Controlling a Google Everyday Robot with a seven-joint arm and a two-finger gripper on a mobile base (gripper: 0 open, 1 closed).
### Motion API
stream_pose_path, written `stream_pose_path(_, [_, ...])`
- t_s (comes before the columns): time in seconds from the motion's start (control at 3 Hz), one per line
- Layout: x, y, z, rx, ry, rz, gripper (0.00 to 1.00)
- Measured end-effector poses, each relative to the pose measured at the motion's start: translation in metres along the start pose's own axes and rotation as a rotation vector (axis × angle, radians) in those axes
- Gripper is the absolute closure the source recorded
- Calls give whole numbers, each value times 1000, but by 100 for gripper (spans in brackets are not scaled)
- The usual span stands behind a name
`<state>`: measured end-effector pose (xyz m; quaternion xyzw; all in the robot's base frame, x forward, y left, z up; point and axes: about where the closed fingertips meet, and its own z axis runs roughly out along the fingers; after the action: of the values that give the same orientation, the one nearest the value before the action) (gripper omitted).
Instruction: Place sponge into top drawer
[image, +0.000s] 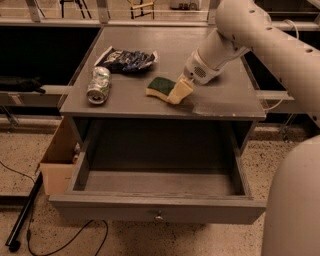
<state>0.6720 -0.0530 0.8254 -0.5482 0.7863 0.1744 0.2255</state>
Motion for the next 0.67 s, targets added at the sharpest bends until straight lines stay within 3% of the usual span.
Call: stream_pose_path(0.67, [59,58,-70,98,-83,-9,100])
